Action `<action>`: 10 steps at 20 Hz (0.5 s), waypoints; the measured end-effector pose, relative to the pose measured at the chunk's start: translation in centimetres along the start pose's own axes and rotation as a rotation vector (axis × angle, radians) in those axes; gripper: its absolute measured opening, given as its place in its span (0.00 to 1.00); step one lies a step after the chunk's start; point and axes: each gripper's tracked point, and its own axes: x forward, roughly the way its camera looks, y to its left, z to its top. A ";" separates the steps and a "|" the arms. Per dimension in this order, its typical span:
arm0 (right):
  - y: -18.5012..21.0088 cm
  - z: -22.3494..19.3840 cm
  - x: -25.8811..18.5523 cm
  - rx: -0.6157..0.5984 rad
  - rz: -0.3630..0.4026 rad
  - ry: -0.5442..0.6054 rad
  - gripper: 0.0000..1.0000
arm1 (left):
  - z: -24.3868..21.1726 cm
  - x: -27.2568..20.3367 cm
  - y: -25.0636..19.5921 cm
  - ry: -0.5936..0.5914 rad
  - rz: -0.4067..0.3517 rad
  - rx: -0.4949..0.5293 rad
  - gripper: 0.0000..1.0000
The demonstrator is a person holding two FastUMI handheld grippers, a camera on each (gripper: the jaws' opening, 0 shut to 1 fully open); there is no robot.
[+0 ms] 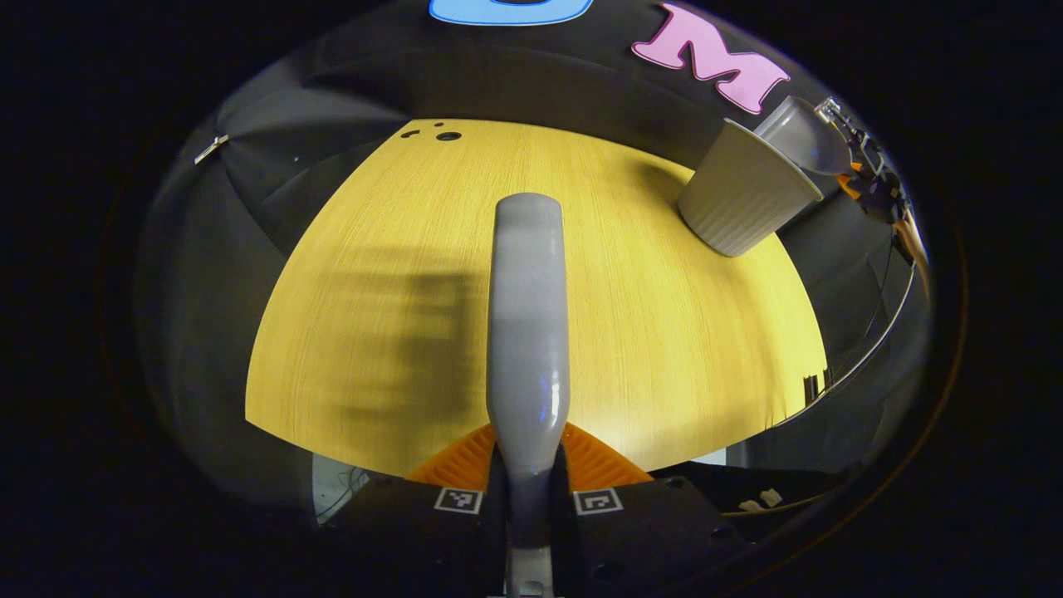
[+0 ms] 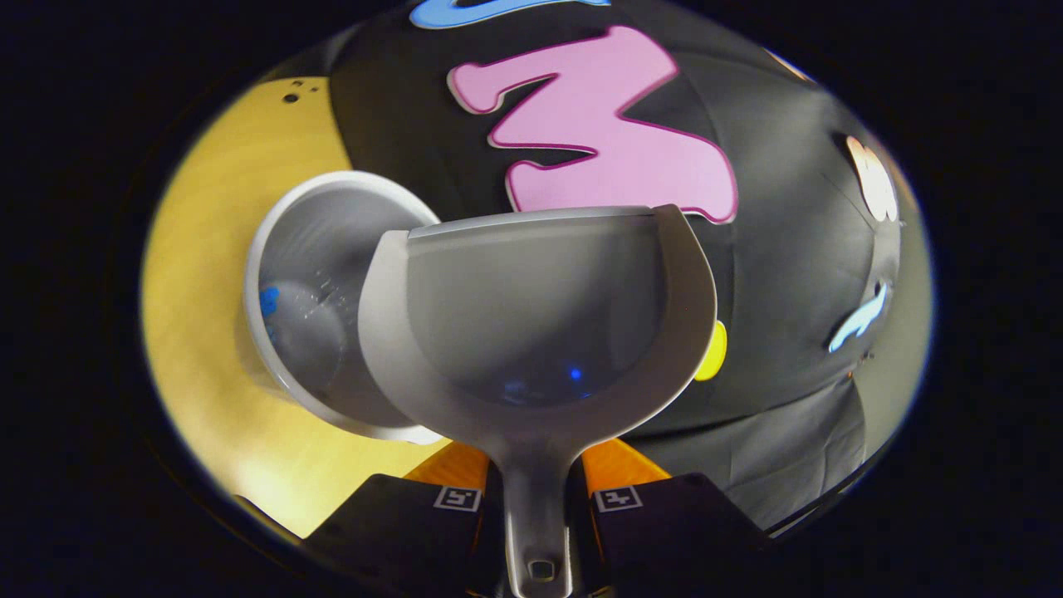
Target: Pick up the small broom and dustpan from the desktop, sweep the trash into the dustpan with the broom, and then empty the trash into the garbage bin.
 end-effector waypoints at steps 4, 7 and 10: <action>-0.1 0.7 -4.6 0.204 0.055 -0.010 0.34 | 0.6 0.6 -0.6 -0.006 -0.011 0.043 0.25; -0.6 2.7 -7.8 0.321 0.087 -0.069 0.35 | 0.7 1.4 -0.7 0.006 -0.016 0.063 0.25; -0.1 6.0 -12.1 0.441 0.179 -0.128 0.34 | 0.5 2.0 -0.7 0.019 -0.025 0.046 0.25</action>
